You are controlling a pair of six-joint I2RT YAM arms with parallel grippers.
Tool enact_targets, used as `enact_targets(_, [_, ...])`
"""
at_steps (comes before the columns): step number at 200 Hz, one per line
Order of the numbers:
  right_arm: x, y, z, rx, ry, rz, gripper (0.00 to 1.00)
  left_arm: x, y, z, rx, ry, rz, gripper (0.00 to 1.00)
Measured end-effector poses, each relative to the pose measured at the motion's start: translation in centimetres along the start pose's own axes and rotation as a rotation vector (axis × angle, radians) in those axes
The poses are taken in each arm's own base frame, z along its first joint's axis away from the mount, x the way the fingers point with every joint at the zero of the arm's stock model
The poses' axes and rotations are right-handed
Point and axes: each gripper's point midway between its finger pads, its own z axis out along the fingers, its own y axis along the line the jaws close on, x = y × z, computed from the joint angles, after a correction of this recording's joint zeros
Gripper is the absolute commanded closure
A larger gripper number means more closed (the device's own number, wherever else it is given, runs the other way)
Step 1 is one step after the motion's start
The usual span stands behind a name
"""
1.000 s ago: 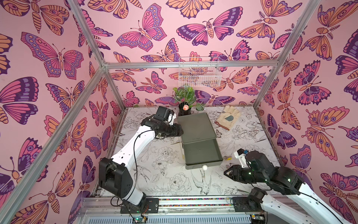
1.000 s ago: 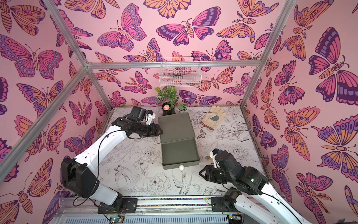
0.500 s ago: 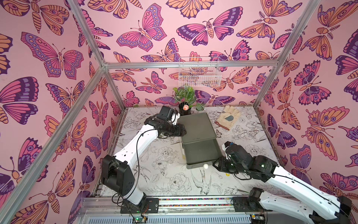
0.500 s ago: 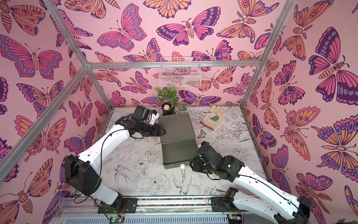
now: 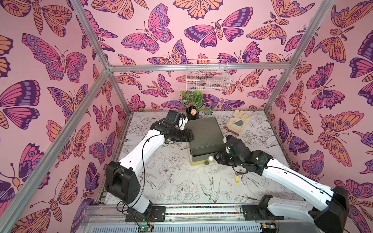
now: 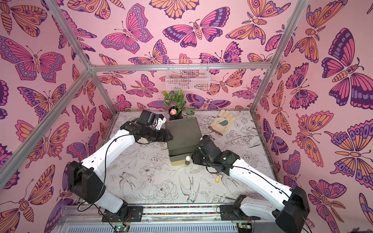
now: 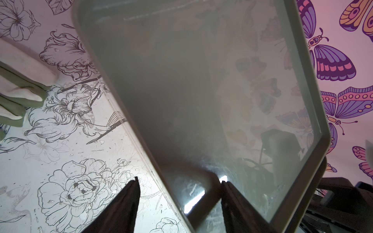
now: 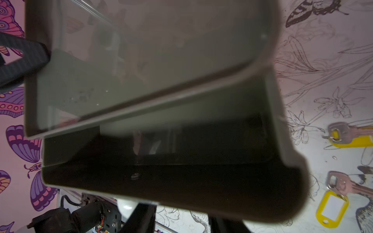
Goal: Take the keys out of the drawer
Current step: Close the drawer in the storage box.
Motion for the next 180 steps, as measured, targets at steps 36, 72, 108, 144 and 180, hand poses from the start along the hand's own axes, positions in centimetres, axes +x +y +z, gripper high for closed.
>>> enact_targets(36, [-1.6,0.3,0.4,-0.003,-0.061,-0.024,0.51,0.1,-0.1,0.1,0.007,0.002,0.000,0.31])
enact_targets(72, [-3.0,1.0,0.5,-0.018,-0.124,-0.037,0.46,0.2,-0.2,0.2,0.016,0.006,-0.001,0.31])
enact_targets(108, [-3.5,1.2,0.9,-0.019,-0.141,-0.037,0.43,0.2,-0.4,0.3,0.030,0.003,0.002,0.31])
enact_targets(144, [-3.4,1.5,0.9,-0.030,-0.134,-0.044,0.33,0.2,-0.4,0.3,0.033,0.004,0.002,0.31])
enact_targets(180, [-0.7,1.9,1.2,-0.040,-0.088,-0.094,0.24,0.2,-0.4,0.4,0.034,0.005,0.002,0.31])
